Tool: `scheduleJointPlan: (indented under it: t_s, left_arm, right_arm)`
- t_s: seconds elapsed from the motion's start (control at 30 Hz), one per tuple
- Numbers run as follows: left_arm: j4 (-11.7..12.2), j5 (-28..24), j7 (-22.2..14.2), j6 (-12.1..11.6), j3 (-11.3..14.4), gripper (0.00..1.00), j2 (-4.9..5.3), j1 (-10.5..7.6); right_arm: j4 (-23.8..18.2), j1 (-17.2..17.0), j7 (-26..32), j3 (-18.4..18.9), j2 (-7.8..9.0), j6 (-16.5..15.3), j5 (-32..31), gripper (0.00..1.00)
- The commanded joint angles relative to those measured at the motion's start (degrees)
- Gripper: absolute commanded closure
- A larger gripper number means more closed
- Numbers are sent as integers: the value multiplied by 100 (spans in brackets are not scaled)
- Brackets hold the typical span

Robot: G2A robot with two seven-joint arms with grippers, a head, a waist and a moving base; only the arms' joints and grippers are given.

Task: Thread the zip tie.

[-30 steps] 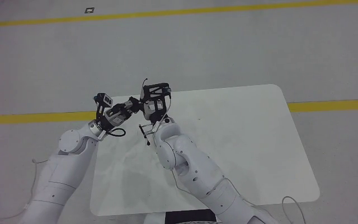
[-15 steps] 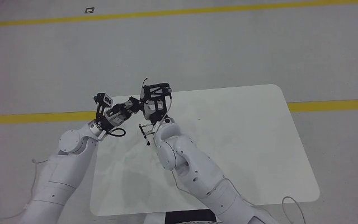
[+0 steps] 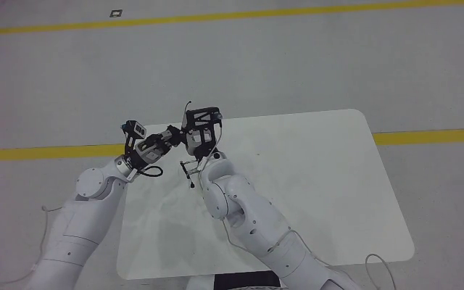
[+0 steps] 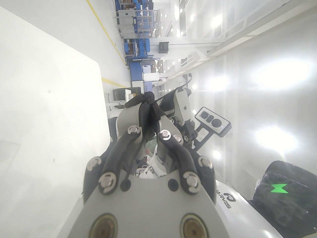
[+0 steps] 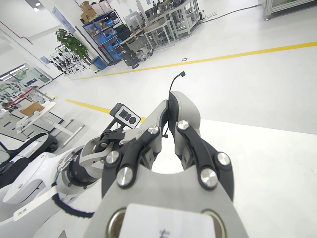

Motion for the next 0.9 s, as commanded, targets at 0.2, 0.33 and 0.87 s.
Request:
scheduleJointPlan:
  t_s: [0.2,0.33,0.87]
  left_arm:
    - [0,0,0,0,0,100,0,0]
    - [0,0,0,0,0,100,0,0]
    - [0,0,0,0,0,100,0,0]
  right_arm:
    - [-65,-37,-38,26,19,-10,-4,100]
    - [-38,-30,-37,15,17,-15,9,100]
    - [-16,-16,44,18,8,-23,3,100]
